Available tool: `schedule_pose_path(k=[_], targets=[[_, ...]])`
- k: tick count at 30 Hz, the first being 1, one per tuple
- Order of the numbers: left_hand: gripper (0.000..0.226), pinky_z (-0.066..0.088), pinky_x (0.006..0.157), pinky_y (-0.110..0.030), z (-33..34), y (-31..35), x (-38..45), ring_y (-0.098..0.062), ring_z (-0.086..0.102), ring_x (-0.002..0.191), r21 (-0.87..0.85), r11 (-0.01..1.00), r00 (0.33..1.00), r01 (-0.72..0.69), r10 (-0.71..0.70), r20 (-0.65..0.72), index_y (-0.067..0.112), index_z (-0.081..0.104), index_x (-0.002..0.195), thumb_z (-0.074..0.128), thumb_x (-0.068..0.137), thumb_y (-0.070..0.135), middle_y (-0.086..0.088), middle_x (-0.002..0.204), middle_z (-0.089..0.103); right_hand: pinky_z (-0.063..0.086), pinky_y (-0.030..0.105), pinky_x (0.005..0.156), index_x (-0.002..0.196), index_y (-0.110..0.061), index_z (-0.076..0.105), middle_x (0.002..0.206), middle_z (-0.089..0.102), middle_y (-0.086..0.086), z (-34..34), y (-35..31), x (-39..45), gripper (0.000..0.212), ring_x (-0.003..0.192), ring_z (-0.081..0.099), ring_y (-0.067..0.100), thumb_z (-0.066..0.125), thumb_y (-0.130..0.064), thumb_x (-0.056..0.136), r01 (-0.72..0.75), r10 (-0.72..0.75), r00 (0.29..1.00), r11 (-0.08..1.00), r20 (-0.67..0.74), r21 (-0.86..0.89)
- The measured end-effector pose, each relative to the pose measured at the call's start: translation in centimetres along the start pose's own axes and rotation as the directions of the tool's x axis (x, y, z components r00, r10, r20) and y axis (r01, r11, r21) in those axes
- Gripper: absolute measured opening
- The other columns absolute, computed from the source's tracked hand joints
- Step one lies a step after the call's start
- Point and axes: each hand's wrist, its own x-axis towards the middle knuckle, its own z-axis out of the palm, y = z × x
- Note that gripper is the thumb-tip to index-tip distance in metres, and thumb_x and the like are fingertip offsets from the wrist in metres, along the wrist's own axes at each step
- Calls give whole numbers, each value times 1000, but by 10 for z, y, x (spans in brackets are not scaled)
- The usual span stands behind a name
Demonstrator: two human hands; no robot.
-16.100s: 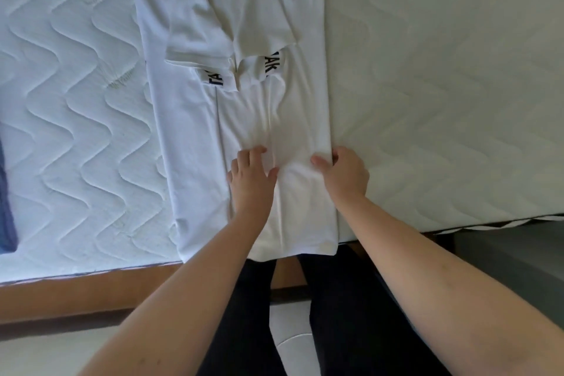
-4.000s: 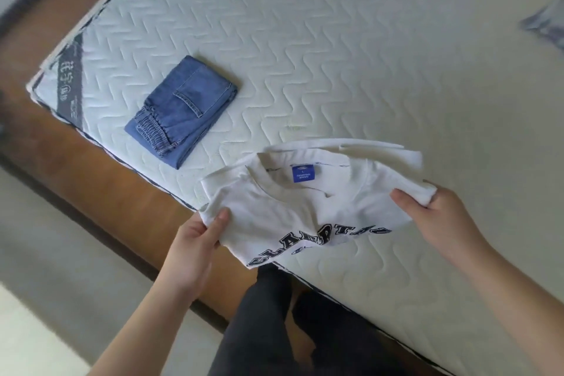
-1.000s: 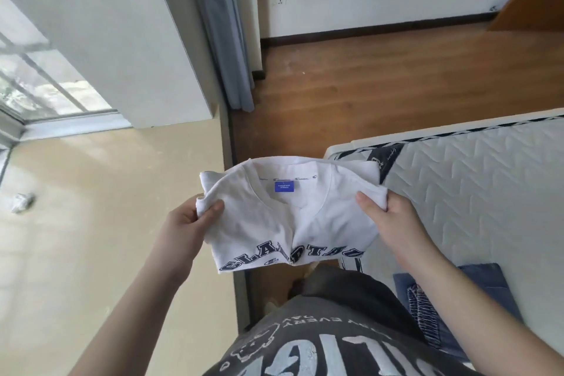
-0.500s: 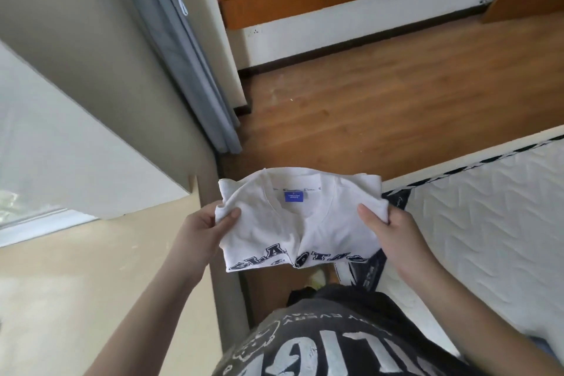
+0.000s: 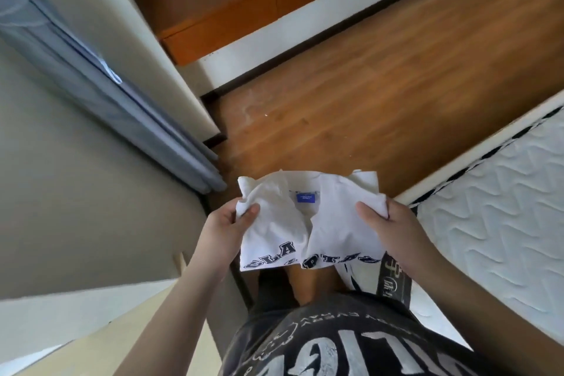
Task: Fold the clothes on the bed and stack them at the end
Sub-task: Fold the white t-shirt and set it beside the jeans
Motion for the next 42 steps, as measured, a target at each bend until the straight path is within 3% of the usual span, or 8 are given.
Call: schedule_pose_path(k=[4,8,13,22,27,34,37,42], targets=[[33,53,77,-34,-12,13,76,-16,69,83,2,1000,995,16,-16,96,24,74,102,69,82,49,-7,94,75,56,37,75,93,-26,71,89,74,-5,15,-18,39,14,84,69,14,61,-36,94,-46,49,994,998,-94,36],[13,50,66,-26,-25,45,149,-14,68,78,-6,999,975,31,-29,219,25,74,94,68,91,36,-3,90,75,54,27,68,88,-30,71,84,73,-12,32,-46,72,12,81,68,10,62,-33,95,-57,85,969,991,-233,124],[17,52,84,-48,-41,101,216,-33,64,93,68,998,953,1,-21,303,18,71,102,63,96,32,-14,102,72,42,25,65,88,-42,70,78,71,-17,43,-81,99,9,69,62,-5,62,-41,93,-40,91,931,988,-353,148],[12,55,82,-38,-14,185,298,-22,68,94,124,980,867,-159,78,493,30,73,94,65,92,39,-2,97,74,51,17,60,92,-43,72,82,74,-11,30,-103,133,7,71,69,3,64,-45,91,-3,172,807,958,-565,287],[15,54,79,-42,30,211,333,-28,68,88,187,949,786,-254,89,612,31,73,94,67,90,44,-7,97,73,56,37,76,93,-35,74,88,76,-3,10,-97,151,8,86,71,17,67,-38,91,6,257,728,925,-636,381],[42,51,84,-47,106,249,392,-25,60,83,284,895,660,-345,16,751,27,72,96,63,76,63,-23,103,66,46,11,54,80,-29,73,75,73,-5,-37,-91,194,14,65,65,1,67,-35,91,-26,339,639,907,-690,421],[33,48,98,-59,139,266,407,-36,66,96,324,888,641,-327,-44,766,32,73,99,64,80,58,-17,105,69,48,14,55,83,-25,72,76,73,-5,-59,-90,210,15,66,66,3,66,-37,91,-59,385,612,893,-691,445],[19,48,95,-60,196,294,428,-36,66,94,337,875,615,-349,-58,787,29,73,92,66,90,47,-15,100,70,36,11,45,78,-27,71,58,64,-7,-97,-93,228,19,46,51,0,67,-42,88,-53,414,576,879,-705,474]])
